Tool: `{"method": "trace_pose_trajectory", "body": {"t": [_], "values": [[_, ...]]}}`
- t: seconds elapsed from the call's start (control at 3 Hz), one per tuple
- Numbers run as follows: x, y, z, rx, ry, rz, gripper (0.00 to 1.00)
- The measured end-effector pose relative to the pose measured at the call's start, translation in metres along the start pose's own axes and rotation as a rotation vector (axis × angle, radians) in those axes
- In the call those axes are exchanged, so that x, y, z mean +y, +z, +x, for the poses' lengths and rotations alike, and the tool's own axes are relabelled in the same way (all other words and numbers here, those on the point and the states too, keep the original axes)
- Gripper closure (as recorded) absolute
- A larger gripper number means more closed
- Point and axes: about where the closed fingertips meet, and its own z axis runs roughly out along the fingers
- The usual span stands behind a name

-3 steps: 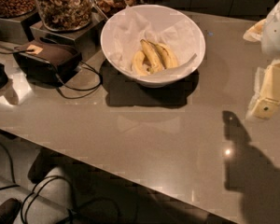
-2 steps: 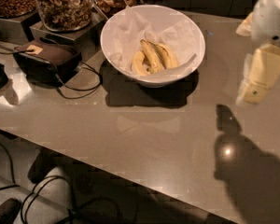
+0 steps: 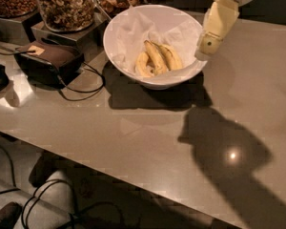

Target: Pick banana from white bowl

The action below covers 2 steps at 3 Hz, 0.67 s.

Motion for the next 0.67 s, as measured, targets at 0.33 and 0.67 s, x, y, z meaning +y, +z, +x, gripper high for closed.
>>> {"method": "trace_pose_trajectory", "body": {"t": [0.33, 0.67], "values": [[-0.006, 0.005, -0.016, -0.052, 0.034, -0.028, 0.00], [-0.018, 0.014, -0.034, -0.082, 0.076, -0.060, 0.00]]}}
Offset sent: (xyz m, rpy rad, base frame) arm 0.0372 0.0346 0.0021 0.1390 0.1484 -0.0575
